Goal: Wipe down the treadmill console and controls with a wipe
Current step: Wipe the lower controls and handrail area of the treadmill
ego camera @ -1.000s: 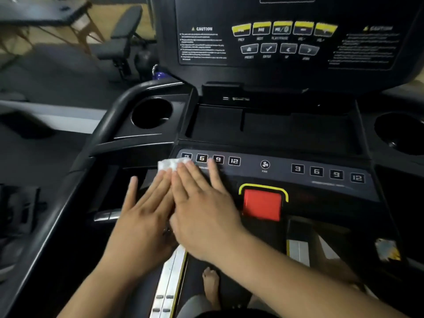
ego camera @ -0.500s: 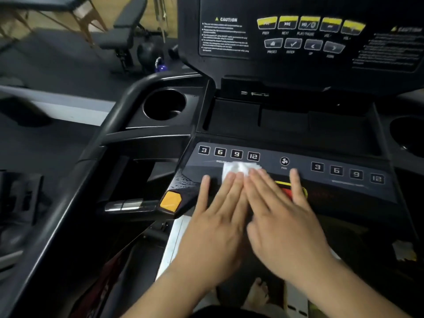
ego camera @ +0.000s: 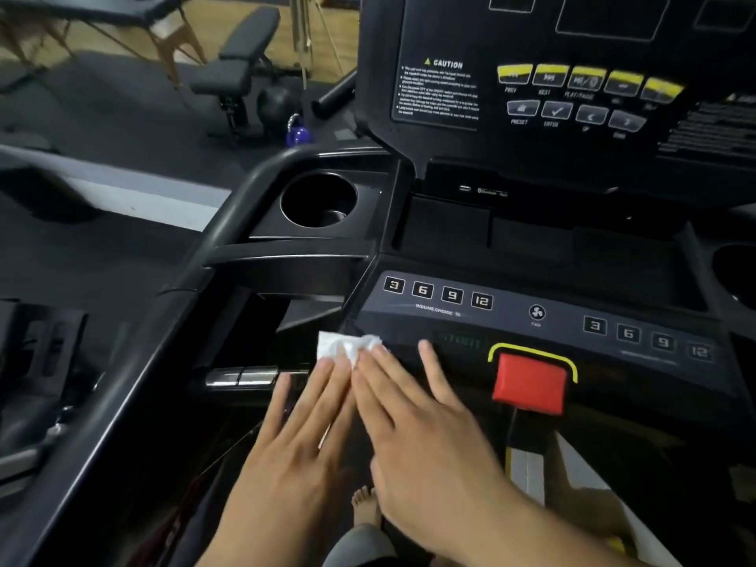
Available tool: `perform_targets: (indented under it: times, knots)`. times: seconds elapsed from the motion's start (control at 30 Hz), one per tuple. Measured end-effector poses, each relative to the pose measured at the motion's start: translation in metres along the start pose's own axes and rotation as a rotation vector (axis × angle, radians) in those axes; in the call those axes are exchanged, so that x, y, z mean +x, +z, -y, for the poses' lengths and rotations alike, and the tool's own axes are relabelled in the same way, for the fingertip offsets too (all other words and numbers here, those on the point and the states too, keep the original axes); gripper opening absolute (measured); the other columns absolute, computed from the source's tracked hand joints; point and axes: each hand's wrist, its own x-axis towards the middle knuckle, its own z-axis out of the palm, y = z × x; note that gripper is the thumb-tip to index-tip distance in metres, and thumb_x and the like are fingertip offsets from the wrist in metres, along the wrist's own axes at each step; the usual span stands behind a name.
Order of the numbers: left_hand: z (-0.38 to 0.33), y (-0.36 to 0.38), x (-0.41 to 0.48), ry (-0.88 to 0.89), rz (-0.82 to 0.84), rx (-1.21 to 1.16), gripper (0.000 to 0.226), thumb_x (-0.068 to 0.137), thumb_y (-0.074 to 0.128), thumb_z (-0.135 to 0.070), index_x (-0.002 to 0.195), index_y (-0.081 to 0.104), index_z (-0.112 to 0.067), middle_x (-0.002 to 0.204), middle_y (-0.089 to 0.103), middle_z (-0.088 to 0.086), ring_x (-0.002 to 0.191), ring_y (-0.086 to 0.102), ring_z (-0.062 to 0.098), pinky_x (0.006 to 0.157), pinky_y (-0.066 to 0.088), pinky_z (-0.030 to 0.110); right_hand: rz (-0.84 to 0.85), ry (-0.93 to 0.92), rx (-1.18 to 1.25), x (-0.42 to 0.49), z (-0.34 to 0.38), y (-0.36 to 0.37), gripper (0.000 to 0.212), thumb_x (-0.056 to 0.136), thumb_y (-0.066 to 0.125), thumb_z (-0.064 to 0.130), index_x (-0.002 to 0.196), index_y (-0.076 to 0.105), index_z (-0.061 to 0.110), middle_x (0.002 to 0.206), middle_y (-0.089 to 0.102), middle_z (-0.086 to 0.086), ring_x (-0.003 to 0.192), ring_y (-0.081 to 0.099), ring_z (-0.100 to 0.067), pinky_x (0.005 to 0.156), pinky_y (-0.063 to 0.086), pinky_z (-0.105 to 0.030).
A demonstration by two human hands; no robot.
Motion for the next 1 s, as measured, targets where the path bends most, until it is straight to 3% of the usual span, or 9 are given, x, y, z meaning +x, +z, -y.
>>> perform_targets:
  times: [0.07,0.17,0.27,0.33,0.4,0.47,0.6,0.8,1.0]
  knots:
    - [-0.002,0.002,0.006,0.028,0.009,0.022,0.078,0.072,0.06,-0.031,0.142,0.045,0.0,0.153,0.037,0.016,0.143,0.034,0.033,0.109,0.026,0.055,0.024,-0.016,-0.03,-0.001,-0.011,-0.002,0.077,0.077,0.054,0.029,0.148,0.032,0.007,0.156,0.029,-0.008,0.147,0.02,-0.021,0.112,0.005,-0.057]
    - [-0.004,-0.003,0.047,-0.033,0.006,0.048,0.093,0.073,0.074,-0.029,0.149,0.031,0.002,0.158,0.028,0.018,0.147,0.023,0.034,0.118,0.016,0.057,0.011,0.061,-0.06,0.022,-0.037,-0.016,0.075,0.09,0.038,0.029,0.151,-0.004,0.013,0.162,-0.002,-0.003,0.148,-0.01,-0.015,0.113,-0.017,-0.057]
    - [-0.007,-0.011,0.098,-0.066,0.003,0.088,0.098,0.085,0.062,-0.037,0.155,0.004,-0.003,0.164,0.005,0.016,0.151,-0.001,0.029,0.12,-0.004,0.055,-0.009,0.18,-0.076,0.049,-0.06,-0.033,0.071,0.092,0.03,0.029,0.153,-0.001,0.013,0.163,-0.004,-0.001,0.148,-0.01,-0.011,0.117,-0.011,-0.054]
    - [-0.012,-0.013,0.11,-0.076,0.016,0.113,0.096,0.089,0.056,-0.037,0.155,-0.007,-0.005,0.164,-0.005,0.014,0.151,-0.012,0.029,0.12,-0.009,0.054,-0.016,0.216,-0.006,0.053,-0.065,-0.039,0.069,0.091,0.028,0.027,0.154,0.003,0.012,0.163,-0.001,0.0,0.148,-0.007,-0.009,0.118,-0.008,-0.051]
    - [-0.017,-0.014,0.098,-0.053,0.023,0.087,0.089,0.09,0.053,-0.034,0.156,0.0,-0.004,0.164,0.0,0.015,0.151,-0.007,0.03,0.12,-0.003,0.056,-0.03,0.196,0.012,0.043,-0.06,-0.035,0.07,0.089,0.023,0.03,0.154,0.005,0.011,0.163,0.002,-0.002,0.148,-0.006,-0.011,0.119,-0.009,-0.05]
    - [-0.022,-0.015,0.07,-0.012,0.027,0.029,0.083,0.085,0.056,-0.034,0.154,0.02,-0.003,0.162,0.018,0.015,0.15,0.01,0.031,0.119,0.011,0.06,-0.011,0.153,0.006,0.021,-0.045,-0.026,0.072,0.087,0.019,0.035,0.153,0.006,0.011,0.163,0.003,-0.004,0.148,-0.006,-0.014,0.118,-0.012,-0.05]
    - [-0.018,-0.01,0.021,0.039,0.078,0.023,0.092,0.065,0.082,-0.032,0.144,0.045,-0.002,0.153,0.04,0.012,0.142,0.035,0.027,0.11,0.023,0.061,0.032,0.077,0.059,-0.012,-0.026,-0.01,0.069,0.088,0.022,0.033,0.152,0.018,0.009,0.161,0.014,-0.006,0.149,0.003,-0.018,0.118,-0.001,-0.056]
    - [-0.024,-0.013,0.063,0.046,0.055,0.084,0.09,0.071,0.077,-0.025,0.147,0.036,0.002,0.154,0.038,0.018,0.145,0.03,0.031,0.115,0.023,0.062,-0.033,0.168,0.02,-0.006,-0.052,-0.011,0.069,0.095,0.029,0.034,0.153,-0.001,0.012,0.163,-0.005,-0.002,0.148,-0.013,-0.013,0.114,-0.014,-0.056]
    - [-0.085,-0.007,0.115,0.202,-0.007,0.092,0.075,0.081,0.046,-0.022,0.148,0.029,0.005,0.154,0.032,0.024,0.145,0.026,0.037,0.118,0.018,0.06,-0.103,0.378,0.025,-0.041,-0.108,-0.018,0.063,0.095,0.026,0.031,0.154,0.008,0.018,0.162,0.002,0.005,0.145,-0.01,-0.002,0.117,-0.012,-0.051]
